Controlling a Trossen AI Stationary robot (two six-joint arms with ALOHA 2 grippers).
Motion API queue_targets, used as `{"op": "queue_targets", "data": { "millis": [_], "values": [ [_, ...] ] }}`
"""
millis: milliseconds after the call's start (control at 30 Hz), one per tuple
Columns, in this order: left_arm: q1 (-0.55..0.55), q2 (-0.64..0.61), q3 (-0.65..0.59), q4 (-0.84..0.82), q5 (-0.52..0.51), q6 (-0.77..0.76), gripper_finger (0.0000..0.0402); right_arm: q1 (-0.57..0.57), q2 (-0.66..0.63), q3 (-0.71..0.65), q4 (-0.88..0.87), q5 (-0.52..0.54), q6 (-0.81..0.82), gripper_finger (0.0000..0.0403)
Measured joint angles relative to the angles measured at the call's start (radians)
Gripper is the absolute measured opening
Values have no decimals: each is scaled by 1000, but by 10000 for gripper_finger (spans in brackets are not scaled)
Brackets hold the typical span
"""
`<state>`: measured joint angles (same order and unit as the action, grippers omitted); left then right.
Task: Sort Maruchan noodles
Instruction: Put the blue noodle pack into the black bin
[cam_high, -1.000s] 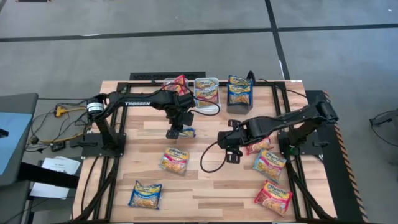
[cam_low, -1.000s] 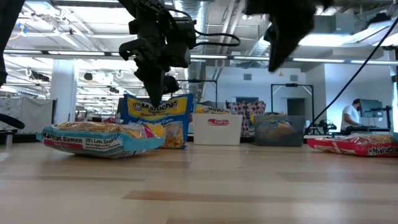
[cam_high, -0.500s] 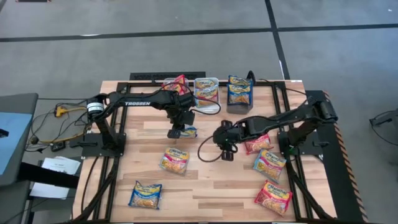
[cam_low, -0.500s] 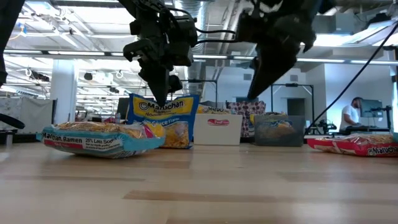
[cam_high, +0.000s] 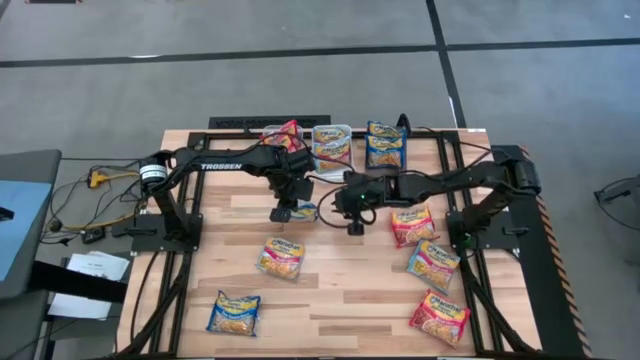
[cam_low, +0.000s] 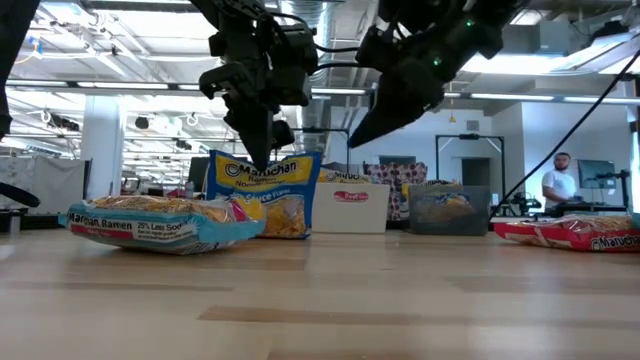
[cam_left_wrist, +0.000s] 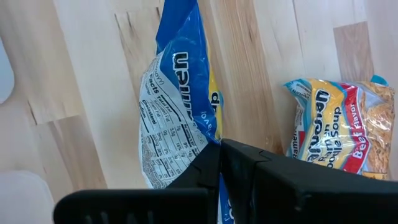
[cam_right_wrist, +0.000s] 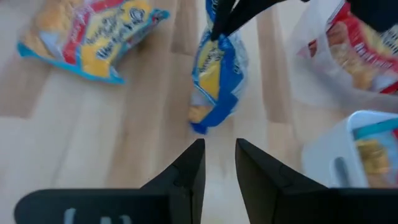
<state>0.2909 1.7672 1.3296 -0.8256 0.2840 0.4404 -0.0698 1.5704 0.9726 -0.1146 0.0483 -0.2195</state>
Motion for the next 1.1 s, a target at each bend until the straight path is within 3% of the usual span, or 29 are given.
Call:
{"op": "queue_targets", "data": {
  "millis": [100, 233, 733, 1100],
  "values": [
    [0, 0, 0, 15, 0, 7, 0, -23, 20, 0, 40, -3, -47, 111],
    [0, 0, 0, 38, -1, 7, 0, -48, 22, 1, 78, -83, -37, 111],
    [-23, 0, 0, 133, -2, 25, 0, -49, 22, 0, 121, -74, 38, 117],
    [-26, 0, 0, 167, -2, 21, 0, -44, 22, 0, 122, -104, 99, 213]
  ]
}}
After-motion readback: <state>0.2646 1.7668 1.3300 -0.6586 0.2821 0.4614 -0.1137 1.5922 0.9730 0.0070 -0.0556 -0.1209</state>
